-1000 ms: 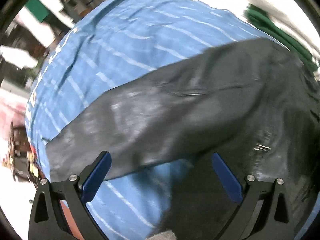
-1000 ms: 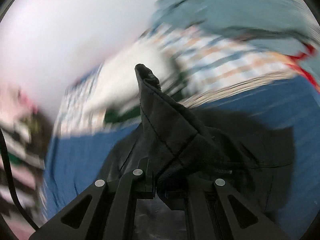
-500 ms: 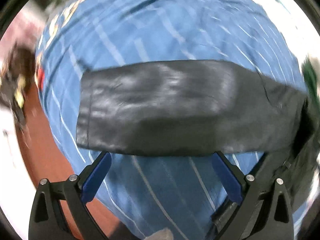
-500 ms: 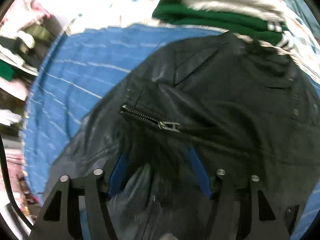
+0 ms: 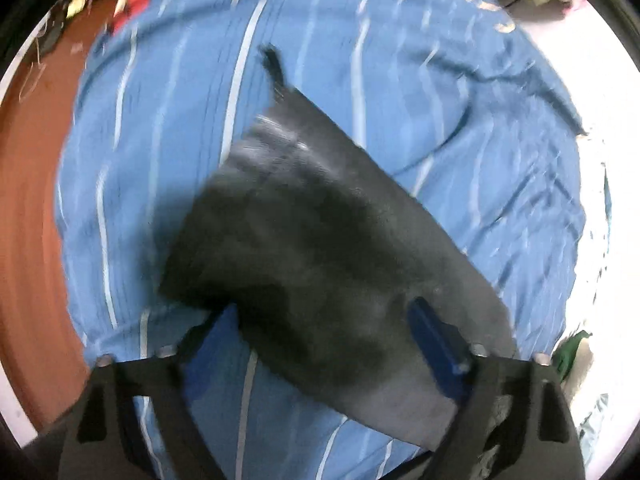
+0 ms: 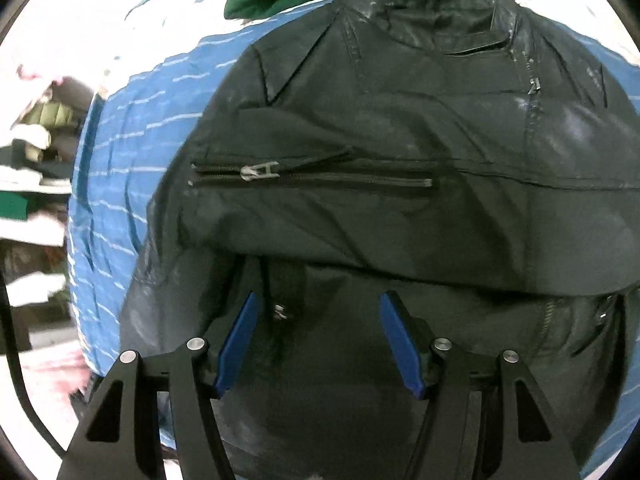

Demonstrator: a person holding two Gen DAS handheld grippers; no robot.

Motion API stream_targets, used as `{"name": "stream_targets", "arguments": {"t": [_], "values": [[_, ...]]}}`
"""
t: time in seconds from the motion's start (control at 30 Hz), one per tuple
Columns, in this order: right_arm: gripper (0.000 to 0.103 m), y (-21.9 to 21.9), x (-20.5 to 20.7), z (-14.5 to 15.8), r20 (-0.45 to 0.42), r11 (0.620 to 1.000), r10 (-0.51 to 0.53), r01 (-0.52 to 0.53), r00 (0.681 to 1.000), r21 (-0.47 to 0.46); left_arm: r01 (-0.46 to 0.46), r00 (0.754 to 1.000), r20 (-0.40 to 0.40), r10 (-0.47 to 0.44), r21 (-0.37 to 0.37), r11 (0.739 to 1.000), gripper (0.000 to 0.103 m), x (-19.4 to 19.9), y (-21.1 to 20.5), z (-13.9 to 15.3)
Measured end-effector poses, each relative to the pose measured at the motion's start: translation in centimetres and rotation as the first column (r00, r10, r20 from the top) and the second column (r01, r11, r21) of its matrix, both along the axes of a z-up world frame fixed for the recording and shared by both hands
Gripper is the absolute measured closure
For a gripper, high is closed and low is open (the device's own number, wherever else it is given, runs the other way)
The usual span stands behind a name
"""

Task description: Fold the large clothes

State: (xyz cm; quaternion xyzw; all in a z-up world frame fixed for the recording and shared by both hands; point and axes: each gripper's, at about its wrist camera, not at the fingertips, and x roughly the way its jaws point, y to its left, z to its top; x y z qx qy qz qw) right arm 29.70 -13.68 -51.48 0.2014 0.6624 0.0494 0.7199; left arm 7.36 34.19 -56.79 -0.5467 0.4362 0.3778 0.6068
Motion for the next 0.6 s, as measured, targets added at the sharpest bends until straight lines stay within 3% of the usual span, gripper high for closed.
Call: {"name": "stream_targets", "arguments": {"t": [0.13,0.23,0.3,0.37,0.53,0.6], "values": [[0.037,1.9,0.8,1.1,0.024,1.000,-0.004,0.003,1.000,0.030,0.061,0.995,0.078,-0.063,0.031,0.998,0.020,-0.7,1.0,1.5],[0.037,2.8,0.9,2.0,0.043,0.999,0.023,-0.024,0.999,0.039,0.111,0.991,0.076,-0.109,-0.019,0.994,0.020,-2.1,-0.3,0.3],[0.037,3.3,0.8,2.0,0.043,0.998,0.047,-0.048,0.998,0.029,0.084,0.993,0.087,-0.078,-0.060,0.995,0.020,-2.4,-1.4,-0.8],[0.037,3.2,0.5,1.8,0.030,0.998,0.048,-0.049,0.998,0.028,0.039,0.995,0.099,-0.034,-0.056,0.998,0.020,-2.8,-1.3,-1.4],[0.037,2.4,-0.3,0.8,0.006,0.999,0.030,-0.031,1.000,0.026,-0.043,0.998,0.052,0.040,0.062,0.997,0.021,-0.7,0.9,-1.1],[0.037,2.2,-0.3,0.7,0.007,0.999,0.030,-0.030,1.000,0.013,-0.030,0.999,0.031,0.026,0.134,0.991,0.061,0.7,2.4,-0.3]]}}
